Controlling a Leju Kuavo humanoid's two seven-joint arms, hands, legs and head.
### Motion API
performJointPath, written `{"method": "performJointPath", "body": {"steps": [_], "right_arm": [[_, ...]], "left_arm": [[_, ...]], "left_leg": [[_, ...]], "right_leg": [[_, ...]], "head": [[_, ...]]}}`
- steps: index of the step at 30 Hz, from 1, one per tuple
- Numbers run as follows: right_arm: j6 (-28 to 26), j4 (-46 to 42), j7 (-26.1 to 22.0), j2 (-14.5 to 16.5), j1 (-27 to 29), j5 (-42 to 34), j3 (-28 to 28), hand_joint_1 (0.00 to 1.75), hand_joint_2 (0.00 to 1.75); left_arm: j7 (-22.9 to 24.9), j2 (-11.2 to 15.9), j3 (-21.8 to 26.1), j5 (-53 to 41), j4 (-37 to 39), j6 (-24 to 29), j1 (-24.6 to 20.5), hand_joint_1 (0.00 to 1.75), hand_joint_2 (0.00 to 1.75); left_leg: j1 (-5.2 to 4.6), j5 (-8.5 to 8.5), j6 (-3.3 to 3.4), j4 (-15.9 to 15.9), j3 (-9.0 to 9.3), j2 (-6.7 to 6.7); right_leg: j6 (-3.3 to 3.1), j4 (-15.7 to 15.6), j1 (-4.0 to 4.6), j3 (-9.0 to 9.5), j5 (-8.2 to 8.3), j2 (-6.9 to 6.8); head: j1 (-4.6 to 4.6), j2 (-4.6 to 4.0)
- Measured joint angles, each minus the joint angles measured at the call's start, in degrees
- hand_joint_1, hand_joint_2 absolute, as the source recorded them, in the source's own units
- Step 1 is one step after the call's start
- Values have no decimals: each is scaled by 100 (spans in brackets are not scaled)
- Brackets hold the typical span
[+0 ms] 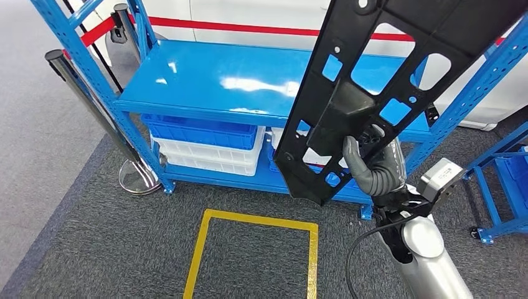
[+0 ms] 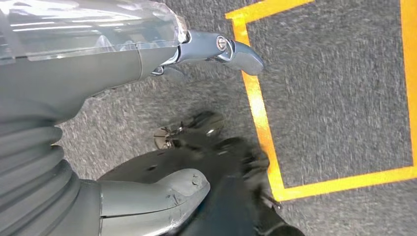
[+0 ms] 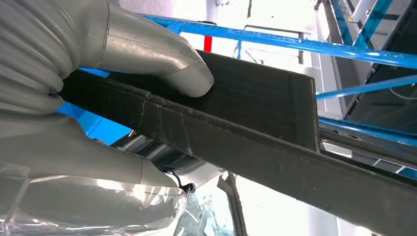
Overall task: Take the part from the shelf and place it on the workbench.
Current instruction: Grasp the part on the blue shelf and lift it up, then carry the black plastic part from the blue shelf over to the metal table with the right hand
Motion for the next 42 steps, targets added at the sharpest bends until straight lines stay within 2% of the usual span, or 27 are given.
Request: {"method": "performJointPath", "body": {"steps": [2,4,6,8,9,10,11,13,15,17,19,20,21,23,24,25,26,28,30,31,34,36,38,39,40,41,42], "right_arm": [[-11,3,4,-2,-13,1,-3,175,175],[-23,11,10,-8,-20,-3,-9,175,175],[-33,19,22,-16,-19,-14,-24,175,175],[-45,25,42,-24,-19,-28,-54,175,175],[-50,33,57,-29,-18,-36,-72,175,175],[-54,46,75,-33,-18,-43,-90,175,175],[-55,60,90,-36,-19,-49,-107,175,175],[-55,84,107,-37,-29,-61,-136,175,175],[-54,92,109,-37,-57,-68,-155,175,175],[-51,99,110,-37,-91,-69,-162,175,175],[-47,116,114,-36,-114,-67,-163,175,175],[-44,126,116,-32,-123,-66,-160,175,175],[-42,135,119,-28,-133,-65,-156,175,175],[-38,149,123,-18,-145,-64,-148,175,175],[-38,159,125,-15,-146,-64,-145,175,175],[-37,171,128,-13,-145,-64,-143,175,175],[-37,184,132,-12,-144,-64,-142,175,175],[-37,200,138,-11,-143,-64,-141,175,175],[-37,206,140,-11,-143,-63,-141,175,175],[-37,207,140,-11,-144,-62,-141,175,175],[-38,215,140,-11,-150,-57,-139,175,175],[-44,223,139,-10,-149,-50,-139,175,175],[-70,229,136,-8,-146,-28,-139,175,175],[-94,233,130,-8,-138,-1,-139,175,175],[-125,238,122,-7,-124,34,-139,175,175],[-156,244,114,-7,-110,73,-139,175,175],[-180,248,107,-6,-98,105,-139,175,175]], "left_arm": [[5,2,-8,-15,0,0,-2,0,175],[9,-1,-16,-43,0,0,2,0,175],[9,-4,-23,-68,0,0,-5,0,175],[9,-2,-27,-76,0,3,-12,0,175],[9,-1,-31,-77,0,3,-10,0,175],[9,0,-38,-77,0,3,-8,0,175],[10,0,-46,-77,0,2,-7,0,175],[10,-1,-63,-77,0,-1,-10,0,175],[11,-6,-73,-75,0,-2,-13,0,175],[18,-7,-93,-75,0,-2,-15,0,175],[28,3,-120,-77,2,-2,-9,0,175],[34,7,-132,-76,3,-2,-4,0,175],[39,10,-139,-75,4,-2,1,0,175],[45,11,-147,-75,4,-2,1,0,175],[46,11,-149,-75,4,-2,0,0,175],[47,13,-150,-75,4,-2,-1,0,175],[49,16,-151,-73,4,-2,-2,0,175],[52,25,-151,-71,4,-2,-5,0,175],[55,31,-152,-71,4,-2,-15,0,175],[55,34,-153,-71,4,-2,-16,0,175],[60,36,-156,-71,4,-2,-12,0,175],[64,33,-158,-73,4,-3,-22,0,175],[64,34,-159,-73,4,-4,-30,0,175],[68,35,-159,-73,4,-5,-30,0,175],[73,36,-160,-72,4,-7,-28,0,175],[78,37,-160,-71,4,-10,-26,0,175],[83,37,-161,-71,4,-13,-26,0,175]], "left_leg": [[-33,-55,88,-214,88,-12],[-24,53,188,-238,10,12],[-12,205,282,-268,-109,43],[-28,353,320,-260,-289,51],[-39,427,321,-252,-393,51],[-50,499,319,-242,-499,51],[-60,565,314,-229,-600,51],[-75,683,294,-202,-760,49],[-92,788,250,-193,-851,48],[-84,901,184,-222,-880,51],[-71,933,114,-231,-916,42],[-66,805,82,-141,-965,33],[-56,577,52,55,-1037,25],[-22,-8,-1,752,-1213,18],[-7,-180,-26,1109,-1269,19],[4,-219,-48,1352,-1265,19],[14,-133,-64,1408,-1171,20],[30,132,-70,920,-696,20],[14,102,-37,154,-156,9],[1,35,-11,-90,-23,0],[-17,85,104,-236,-48,-1],[1,217,208,-265,-132,22],[-6,347,267,-266,-272,33],[-15,407,272,-258,-358,33],[-23,465,272,-248,-445,33],[-31,520,267,-234,-532,33],[-37,568,260,-217,-614,32]], "right_leg": [[75,-11,3,-10,95,-8],[144,20,-14,-46,67,5],[183,367,-32,-184,-365,30],[205,1076,-35,-374,-947,44],[213,1407,-36,-424,-1085,47],[211,1607,-35,-403,-1085,49],[198,1620,-31,-289,-973,50],[128,1094,-5,229,-726,55],[49,299,38,806,-785,53],[2,-77,78,1005,-870,52],[-58,-126,61,940,-748,38],[-105,-147,44,890,-674,25],[-140,-168,25,828,-597,12],[-176,-157,25,661,-463,3],[-170,-144,26,568,-397,3],[-161,-126,25,469,-333,2],[-147,-103,21,369,-271,3],[-102,-41,11,181,-165,5],[-38,10,14,53,-76,6],[-3,19,15,28,-33,3],[110,2,4,-4,66,9],[160,240,-5,-116,-226,39],[179,903,-13,-323,-796,60],[186,1275,-13,-409,-999,63],[189,1543,-13,-438,-1086,63],[184,1636,-12,-377,-1053,64],[167,1506,-10,-206,-926,64]], "head": [[-7,0],[-17,0],[-5,0],[3,0],[5,0],[5,0],[5,0],[4,0],[-3,0],[6,0],[24,0],[13,0],[3,0],[-21,0],[-23,0],[-23,0],[-24,0],[-26,0],[-24,0],[-23,0],[-35,0],[-21,-1],[-4,-1],[1,-1],[3,0],[3,0],[4,0]]}}
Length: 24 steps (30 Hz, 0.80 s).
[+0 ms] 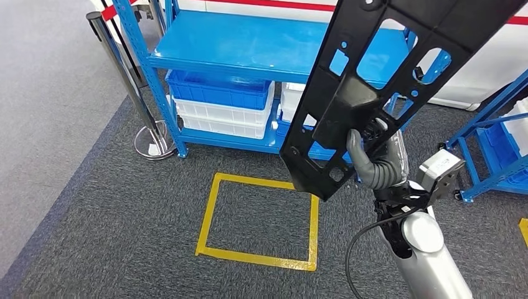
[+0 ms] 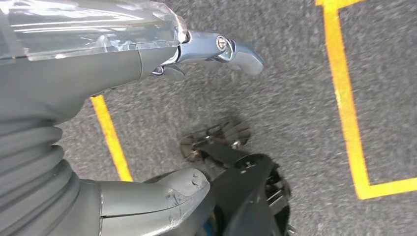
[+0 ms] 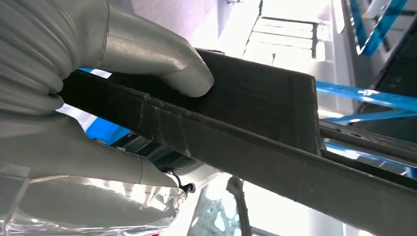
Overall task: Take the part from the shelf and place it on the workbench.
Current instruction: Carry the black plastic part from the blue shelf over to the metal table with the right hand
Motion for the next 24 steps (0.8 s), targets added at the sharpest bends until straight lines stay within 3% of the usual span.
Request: {"method": "performJointPath", "body": {"steps": [1,3,5,8,10,12,13,14,15,17,19,20,22,24], "right_arm": [[-18,3,-5,1,7,25,1,175,175],[-41,4,-21,11,14,67,2,175,175],[-74,1,-56,29,37,105,4,175,175],[-113,1,-104,57,80,141,6,175,175],[-122,2,-120,91,101,160,12,175,175],[-144,3,-139,122,133,179,18,175,175],[-162,3,-153,131,159,191,19,175,175],[-182,2,-170,140,192,204,20,175,175],[-202,0,-188,149,225,219,19,175,175],[-227,-21,-214,158,279,252,16,175,175],[-241,-67,-233,160,305,281,5,175,175],[-245,-85,-238,161,307,288,-2,175,175],[-248,-108,-242,161,312,290,-12,175,175],[-245,-123,-241,162,315,293,-33,175,175]], "left_arm": [[3,-1,-2,-1,0,-3,0,0,175],[9,-7,-9,-12,0,-2,-3,0,175],[13,-14,-32,-31,0,10,-4,0,175],[19,-13,-81,-44,1,21,5,0,175],[23,-7,-108,-46,2,24,12,0,175],[27,-5,-126,-45,2,26,11,0,175],[29,-4,-131,-45,2,26,11,0,175],[30,-3,-135,-44,2,27,11,0,175],[30,-2,-137,-43,2,28,10,0,175],[30,3,-138,-40,2,30,4,0,175],[30,8,-140,-39,2,31,-9,0,175],[30,10,-141,-39,2,31,-14,0,175],[30,10,-143,-39,2,31,-17,0,175],[30,8,-144,-40,2,31,-18,0,175]], "left_leg": [[-6,43,-12,16,-69,-2],[-16,123,-52,38,-168,-3],[-7,214,-115,16,-203,1],[0,319,-210,-46,-240,-18],[-9,9,-270,222,-369,-45],[8,-571,-318,922,-559,-48],[17,-745,-334,1269,-612,-45],[25,-785,-347,1500,-600,-44],[32,-694,-358,1543,-497,-44],[48,-442,-361,1064,-22,-45],[33,-487,-322,311,517,-56],[18,-558,-294,80,652,-63],[7,-540,-215,-29,659,-65],[26,-423,-122,-53,576,-38]], "right_leg": [[-31,-318,7,269,145,1],[-114,-1114,41,823,209,6],[-166,-1524,86,1050,151,10],[-229,-1626,79,999,298,-7],[-276,-1700,33,911,442,-34],[-300,-1704,30,770,562,-46],[-303,-1688,32,689,614,-50],[-300,-1667,34,604,666,-51],[-292,-1641,32,515,714,-52],[-259,-1570,24,344,803,-47],[-202,-1510,27,228,886,-45],[-171,-1501,28,205,932,-47],[-107,-1525,30,182,1025,-45],[-48,-1418,19,104,865,-25]], "head": [[0,0],[-6,0],[-4,-1],[3,0],[-23,-1],[-52,-2],[-56,-1],[-56,-1],[-57,-1],[-58,0],[-59,0],[-61,-1],[-58,-1],[-42,0]]}}
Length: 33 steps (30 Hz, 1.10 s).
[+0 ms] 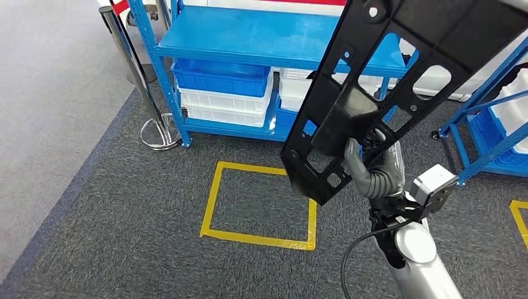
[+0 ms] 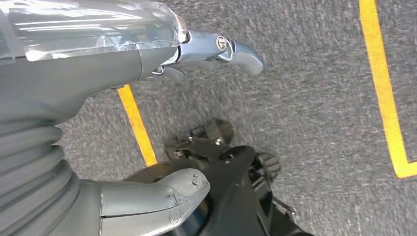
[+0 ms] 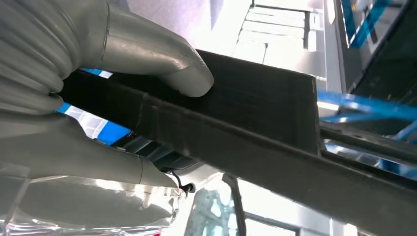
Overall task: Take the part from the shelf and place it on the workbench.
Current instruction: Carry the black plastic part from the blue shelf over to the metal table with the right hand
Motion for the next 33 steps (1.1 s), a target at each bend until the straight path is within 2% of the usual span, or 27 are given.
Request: {"method": "performJointPath", "body": {"steps": [1,3,4,5,6,7,8,10,11,12,14,15,16,17,18,19,20,21,22,23,25,26,27,29,30,31,33], "right_arm": [[1,-5,-1,1,1,2,-13,175,175],[-4,-14,1,2,0,4,-46,175,175],[-13,-16,1,2,1,4,-66,175,175],[-25,-17,2,2,3,4,-90,175,175],[-40,-20,2,2,5,4,-114,175,175],[-57,-29,2,2,7,4,-134,175,175],[-70,-46,2,2,8,4,-151,175,175],[-91,-104,-2,2,9,11,-177,175,175],[-103,-131,-8,2,10,26,-188,175,175],[-122,-151,-14,2,14,51,-200,175,175],[-183,-161,-26,3,35,133,-229,175,175],[-215,-162,-33,5,49,183,-238,175,175],[-250,-162,-42,8,66,244,-246,175,175],[-281,-162,-54,11,84,316,-250,175,175],[-312,-162,-64,11,108,397,-252,175,175],[-344,-162,-74,11,138,484,-255,175,175],[-374,-163,-85,11,176,575,-259,175,175],[-400,-163,-95,10,218,658,-266,175,175],[-421,-166,-105,9,263,729,-277,175,175],[-438,-175,-114,7,306,783,-294,175,175],[-452,-215,-125,1,361,836,-331,175,175],[-456,-236,-131,-1,374,847,-350,175,175],[-461,-251,-141,-2,383,861,-367,175,175],[-475,-256,-172,-3,411,909,-397,175,175],[-487,-257,-193,-4,435,948,-411,175,175],[-500,-260,-215,-7,464,992,-427,175,175],[-528,-274,-262,-13,527,1076,-469,175,175]], "left_arm": [[0,-1,-1,-1,0,0,-1,0,175],[0,0,-2,1,0,0,-3,0,175],[0,2,-2,2,0,-2,-4,0,175],[0,3,-2,3,0,-5,-4,0,175],[0,3,-2,4,0,-10,-3,0,175],[0,2,-2,4,0,-14,-2,0,175],[0,0,-3,5,0,-17,-3,0,175],[0,-8,-4,9,-1,-21,-5,0,175],[1,-12,-6,15,-1,-21,-6,0,175],[3,-15,-9,19,-1,-24,-6,0,175],[9,-11,-21,26,1,-31,6,0,175],[14,-8,-29,27,1,-34,12,0,175],[20,-6,-37,28,2,-34,19,0,175],[25,-4,-45,29,2,-34,20,0,175],[30,-5,-56,28,2,-32,21,0,175],[34,-6,-70,26,2,-27,21,0,175],[37,-5,-87,22,2,-17,19,0,175],[42,-3,-104,18,2,-4,18,0,175],[46,-2,-116,16,2,7,15,0,175],[50,1,-126,14,2,15,10,0,175],[55,5,-137,10,2,17,-12,0,175],[59,6,-141,0,2,16,-19,0,175],[67,7,-150,-20,2,16,-25,0,175],[87,2,-180,-58,2,15,-23,0,175],[97,-3,-199,-69,2,16,-26,0,175],[102,-8,-217,-67,2,20,-30,0,175],[109,-13,-245,-58,2,40,-33,0,175]], "left_leg": [[12,68,47,-11,-56,17],[3,195,103,-4,-207,35],[-2,260,109,3,-297,38],[-7,323,106,14,-389,40],[-11,383,99,31,-484,40],[-14,440,88,49,-575,39],[-17,493,75,67,-653,37],[-32,596,27,86,-766,33],[-31,652,-4,79,-792,34],[-27,711,-39,61,-808,37],[-19,787,-107,31,-838,32],[-17,689,-136,91,-882,26],[-13,480,-162,247,-943,19],[3,176,-182,517,-1016,17],[12,-139,-203,862,-1085,18],[22,-356,-222,1213,-1128,19],[26,-432,-237,1488,-1123,20],[28,-372,-247,1619,-1053,20],[30,-225,-249,1571,-898,20],[30,-83,-244,1340,-648,20],[15,-132,-202,566,-63,11],[1,-226,-169,258,125,4],[-17,-307,-127,77,209,-3],[-26,-225,-29,13,156,6],[-18,-153,23,2,104,21],[-9,-72,74,-16,40,36],[-2,91,132,-25,-135,52]], "right_leg": [[21,192,-3,-75,-231,10],[49,881,-12,-264,-801,19],[59,1239,-13,-329,-971,20],[64,1483,-13,-334,-1011,21],[59,1546,-13,-249,-927,21],[42,1413,-11,-64,-778,22],[11,1106,-5,215,-654,25],[-63,304,29,810,-680,26],[-89,14,52,989,-745,26],[-105,-146,73,1059,-794,26],[-142,-218,67,1006,-693,7],[-177,-239,51,956,-620,-7],[-216,-260,33,891,-540,-22],[-243,-264,24,812,-464,-34],[-265,-258,25,723,-393,-33],[-271,-244,28,631,-325,-35],[-264,-227,30,527,-254,-35],[-254,-204,30,417,-184,-35],[-240,-177,29,302,-115,-35],[-221,-144,27,189,-46,-33],[-167,-79,33,16,76,-31],[-135,-64,36,-26,134,-35],[-99,-70,37,-42,197,-40],[-25,-110,25,-49,304,-39],[10,-83,15,-78,243,-24],[38,31,6,-126,54,-7],[85,597,-10,-272,-598,19]], "head": [[15,0],[35,0],[38,0],[39,0],[42,0],[43,0],[43,0],[38,0],[39,0],[43,0],[61,0],[59,0],[48,0],[39,0],[28,0],[23,0],[26,0],[24,0],[22,0],[22,0],[23,0],[29,0],[24,0],[18,0],[14,0],[30,0],[59,0]]}}
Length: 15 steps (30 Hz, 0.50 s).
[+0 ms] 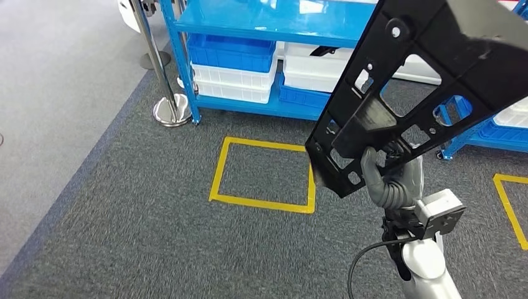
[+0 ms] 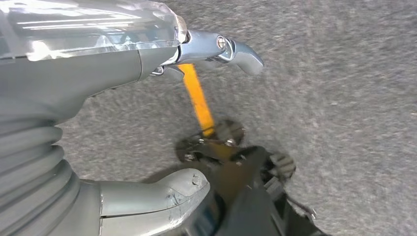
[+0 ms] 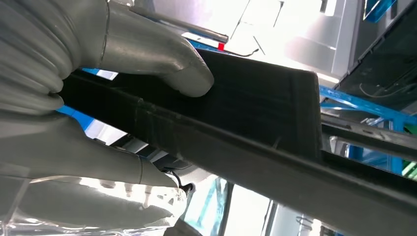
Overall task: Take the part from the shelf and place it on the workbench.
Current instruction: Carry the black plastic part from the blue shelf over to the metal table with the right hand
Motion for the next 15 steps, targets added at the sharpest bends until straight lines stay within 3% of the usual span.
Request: {"method": "performJointPath", "body": {"steps": [1,2,3,4,5,6,8,9,10,12,13,15], "right_arm": [[-16,-7,-20,-2,35,36,-22,175,175],[-33,-13,-35,-3,72,66,-42,175,175],[-58,-15,-47,-3,110,104,-58,175,175],[-95,-16,-57,-3,147,154,-69,175,175],[-147,-20,-68,-2,180,217,-78,175,175],[-207,-31,-79,-2,205,284,-88,175,175],[-319,-68,-101,3,231,379,-113,175,175],[-359,-89,-108,7,244,392,-128,175,175],[-389,-104,-114,10,268,392,-150,175,175],[-435,-119,-117,14,339,370,-203,175,175],[-451,-122,-119,16,370,361,-231,175,175],[-481,-125,-121,19,413,348,-282,175,175]], "left_arm": [[8,1,-8,5,0,17,1,0,175],[19,1,-13,14,0,33,4,0,175],[37,1,-15,29,0,45,6,0,175],[63,1,-15,54,0,52,7,0,175],[95,1,-15,79,0,55,7,0,175],[129,1,-15,101,0,58,6,0,175],[181,1,-15,119,0,71,7,0,175],[198,2,-15,124,0,81,8,0,175],[212,3,-15,130,0,93,10,0,175],[238,10,-16,155,0,116,19,0,175],[245,15,-17,167,0,124,26,0,175],[251,22,-20,187,0,132,40,0,175]], "left_leg": [[-1,77,8,3,-102,0],[-2,153,2,6,-209,1],[-3,226,-8,10,-316,3],[-2,299,-22,16,-417,7],[-2,366,-41,23,-506,10],[-5,425,-63,34,-577,16],[-24,515,-118,77,-667,29],[-28,556,-151,89,-687,43],[-27,597,-188,89,-702,62],[-8,611,-268,107,-744,87],[0,494,-300,218,-793,77],[13,30,-340,781,-984,33]], "right_leg": [[20,386,-4,-68,-258,4],[38,736,-7,-107,-355,4],[48,969,-10,-92,-289,4],[48,1026,-12,4,-113,4],[35,884,-13,203,57,4],[11,558,-10,517,113,-12],[-63,-330,19,1196,-112,-54],[-107,-645,35,1402,-257,-68],[-151,-817,50,1478,-333,-61],[-251,-865,46,1436,-276,-22],[-299,-875,41,1405,-225,0],[-360,-878,40,1322,-128,53]], "head": [[12,0],[16,0],[17,0],[20,0],[20,0],[19,0],[28,0],[32,0],[42,0],[47,0],[44,0],[30,0]]}}
